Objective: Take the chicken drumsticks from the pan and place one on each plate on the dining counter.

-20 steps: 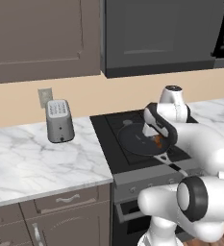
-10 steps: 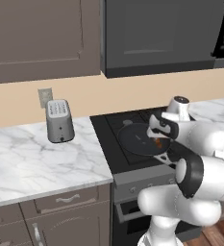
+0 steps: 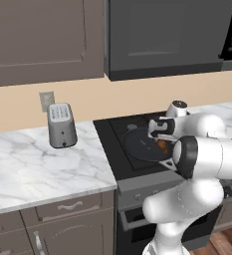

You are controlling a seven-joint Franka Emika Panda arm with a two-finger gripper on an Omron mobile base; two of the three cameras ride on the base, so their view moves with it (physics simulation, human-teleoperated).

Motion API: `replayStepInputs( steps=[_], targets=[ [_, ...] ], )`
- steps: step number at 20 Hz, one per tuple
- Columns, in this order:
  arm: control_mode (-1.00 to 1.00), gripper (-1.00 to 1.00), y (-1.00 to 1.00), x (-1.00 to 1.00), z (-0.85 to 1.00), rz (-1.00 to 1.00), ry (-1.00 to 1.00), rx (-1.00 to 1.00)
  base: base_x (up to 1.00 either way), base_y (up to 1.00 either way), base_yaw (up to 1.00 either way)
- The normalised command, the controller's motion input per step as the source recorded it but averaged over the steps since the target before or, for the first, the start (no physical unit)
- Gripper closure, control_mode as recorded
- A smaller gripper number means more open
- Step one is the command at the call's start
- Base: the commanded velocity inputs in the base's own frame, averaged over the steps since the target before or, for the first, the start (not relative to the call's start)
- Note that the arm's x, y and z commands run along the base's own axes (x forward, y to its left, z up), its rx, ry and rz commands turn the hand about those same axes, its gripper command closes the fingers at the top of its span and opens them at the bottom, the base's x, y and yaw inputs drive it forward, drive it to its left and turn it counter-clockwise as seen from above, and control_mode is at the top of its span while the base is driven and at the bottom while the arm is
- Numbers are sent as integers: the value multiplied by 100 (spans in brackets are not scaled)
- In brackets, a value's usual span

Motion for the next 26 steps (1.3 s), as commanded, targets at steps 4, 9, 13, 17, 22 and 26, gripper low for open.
replayStepInputs(
  steps=[4,9,13,17,22,26],
  targets=[
    [-100,-100,-7,46,-21,-3,1,0,0,0,0],
    [-100,-100,-11,18,-30,0,2,0,0,0,0],
    [-100,-100,-9,5,-25,0,0,0,0,0,0],
    [-100,-100,-2,10,-22,0,0,0,0,0,0],
    [-100,-100,-1,14,-13,0,0,0,0,0,0],
    [-100,-100,0,10,-16,0,0,0,0,0,0]
  ],
)
